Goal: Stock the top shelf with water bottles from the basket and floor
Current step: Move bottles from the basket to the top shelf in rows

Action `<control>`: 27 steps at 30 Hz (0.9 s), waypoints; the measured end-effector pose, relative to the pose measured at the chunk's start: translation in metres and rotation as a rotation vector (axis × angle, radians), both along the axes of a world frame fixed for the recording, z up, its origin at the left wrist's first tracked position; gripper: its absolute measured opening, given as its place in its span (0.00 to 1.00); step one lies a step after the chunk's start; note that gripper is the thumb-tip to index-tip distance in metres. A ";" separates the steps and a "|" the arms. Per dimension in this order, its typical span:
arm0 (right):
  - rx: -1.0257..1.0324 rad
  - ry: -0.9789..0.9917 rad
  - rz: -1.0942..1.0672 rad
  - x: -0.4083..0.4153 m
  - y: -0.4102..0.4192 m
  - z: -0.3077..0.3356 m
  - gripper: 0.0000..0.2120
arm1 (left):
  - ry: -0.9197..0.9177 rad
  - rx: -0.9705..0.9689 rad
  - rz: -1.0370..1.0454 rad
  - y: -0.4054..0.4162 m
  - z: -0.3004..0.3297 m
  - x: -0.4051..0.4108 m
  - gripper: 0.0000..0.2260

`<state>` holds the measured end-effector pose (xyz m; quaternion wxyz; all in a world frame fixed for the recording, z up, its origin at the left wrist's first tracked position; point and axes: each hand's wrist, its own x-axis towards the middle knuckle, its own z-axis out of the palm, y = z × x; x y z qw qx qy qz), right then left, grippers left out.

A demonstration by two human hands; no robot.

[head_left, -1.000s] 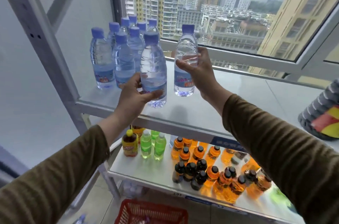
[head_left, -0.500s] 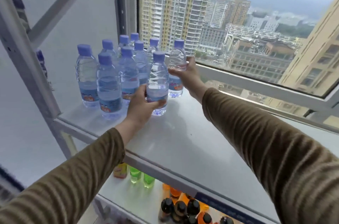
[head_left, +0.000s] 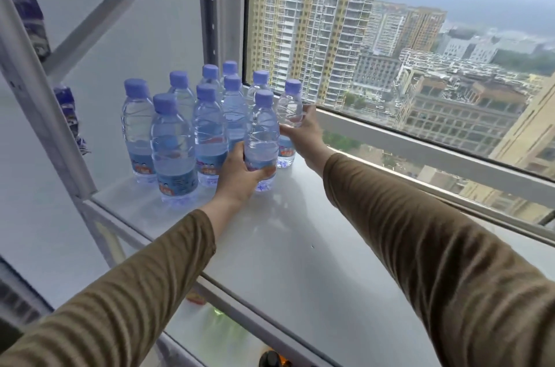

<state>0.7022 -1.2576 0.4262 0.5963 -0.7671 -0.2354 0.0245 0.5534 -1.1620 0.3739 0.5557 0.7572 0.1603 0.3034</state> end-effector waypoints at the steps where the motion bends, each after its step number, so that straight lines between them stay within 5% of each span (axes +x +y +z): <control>1: -0.004 -0.002 0.003 0.001 0.000 -0.001 0.31 | 0.004 0.008 0.003 -0.001 0.001 0.000 0.28; 11: -0.142 -0.014 0.132 0.006 -0.015 -0.024 0.41 | 0.188 0.150 0.013 -0.001 -0.013 -0.013 0.35; 27: -0.264 -0.021 0.098 0.009 -0.030 -0.041 0.34 | 0.288 0.246 0.055 -0.002 -0.004 -0.005 0.31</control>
